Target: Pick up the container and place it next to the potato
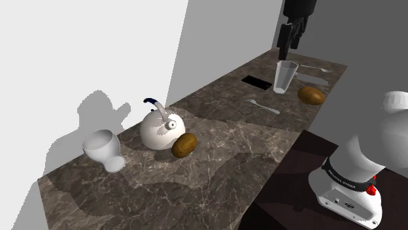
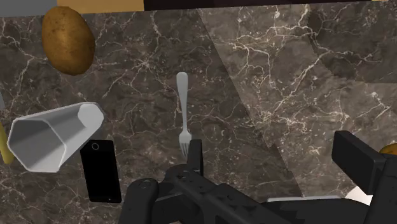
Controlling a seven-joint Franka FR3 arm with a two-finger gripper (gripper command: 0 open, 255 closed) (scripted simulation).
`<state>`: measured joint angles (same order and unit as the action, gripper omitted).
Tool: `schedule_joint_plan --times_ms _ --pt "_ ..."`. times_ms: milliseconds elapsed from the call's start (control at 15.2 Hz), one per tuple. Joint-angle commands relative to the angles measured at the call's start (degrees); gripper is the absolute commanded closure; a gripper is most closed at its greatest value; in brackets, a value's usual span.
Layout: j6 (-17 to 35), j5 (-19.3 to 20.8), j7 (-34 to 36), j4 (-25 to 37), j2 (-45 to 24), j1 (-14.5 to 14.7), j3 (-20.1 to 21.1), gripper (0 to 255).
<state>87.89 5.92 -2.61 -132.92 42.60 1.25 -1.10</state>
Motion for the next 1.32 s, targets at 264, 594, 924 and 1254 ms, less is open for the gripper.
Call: schedule_joint_plan --times_ms 264,594,924,1254 --pt "5.44 3.1 -3.98 -2.81 -1.72 -1.63 -4.25 0" --pt "12.61 6.55 -8.79 -4.71 -5.65 -3.6 -9.71 0" --pt "20.0 9.02 -13.6 -4.77 -11.5 -5.27 -15.24 0" --pt "27.31 9.86 -18.75 -2.96 -19.09 -6.32 -20.81 0"
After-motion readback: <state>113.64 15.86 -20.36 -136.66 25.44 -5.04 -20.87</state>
